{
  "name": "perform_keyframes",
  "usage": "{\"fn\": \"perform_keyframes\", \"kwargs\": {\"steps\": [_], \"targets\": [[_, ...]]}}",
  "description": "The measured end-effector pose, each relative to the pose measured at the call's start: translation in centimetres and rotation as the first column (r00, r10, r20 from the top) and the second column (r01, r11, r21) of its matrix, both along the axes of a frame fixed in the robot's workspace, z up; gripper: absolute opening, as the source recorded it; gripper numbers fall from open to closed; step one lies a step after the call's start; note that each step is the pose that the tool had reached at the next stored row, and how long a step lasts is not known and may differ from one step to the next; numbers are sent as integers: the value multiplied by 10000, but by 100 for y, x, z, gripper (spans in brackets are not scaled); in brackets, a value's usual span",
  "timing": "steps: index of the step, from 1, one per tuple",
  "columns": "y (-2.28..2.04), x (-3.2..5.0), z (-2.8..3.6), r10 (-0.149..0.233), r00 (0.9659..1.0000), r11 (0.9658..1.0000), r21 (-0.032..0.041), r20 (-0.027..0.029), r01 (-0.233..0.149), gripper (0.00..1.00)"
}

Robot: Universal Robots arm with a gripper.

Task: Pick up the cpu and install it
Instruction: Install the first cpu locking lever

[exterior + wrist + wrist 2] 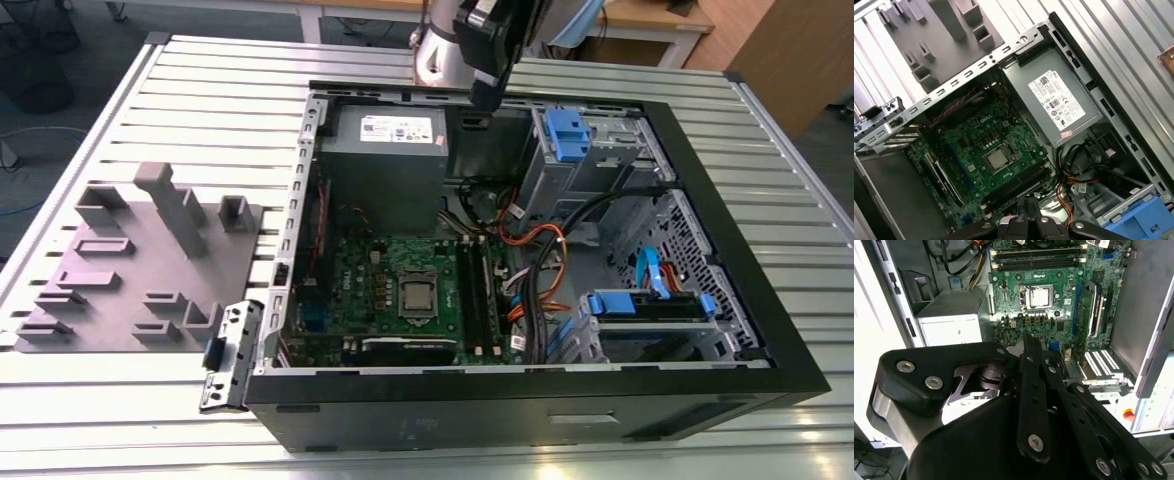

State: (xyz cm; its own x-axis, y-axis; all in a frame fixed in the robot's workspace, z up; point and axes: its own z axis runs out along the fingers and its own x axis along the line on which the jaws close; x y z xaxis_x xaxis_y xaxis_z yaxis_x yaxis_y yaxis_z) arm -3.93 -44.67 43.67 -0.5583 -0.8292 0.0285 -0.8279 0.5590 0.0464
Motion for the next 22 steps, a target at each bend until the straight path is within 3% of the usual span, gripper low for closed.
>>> {"fn": "perform_keyframes", "kwargs": {"steps": [13, 14, 22], "targets": [[0, 0, -236, 0, 10000, 10000, -3, 0, 0, 11], [0, 0, -286, 0, 10000, 10000, -3, 0, 0, 11], [-1, 0, -433, -1, 10000, 10000, -3, 0, 1, 11]]}}
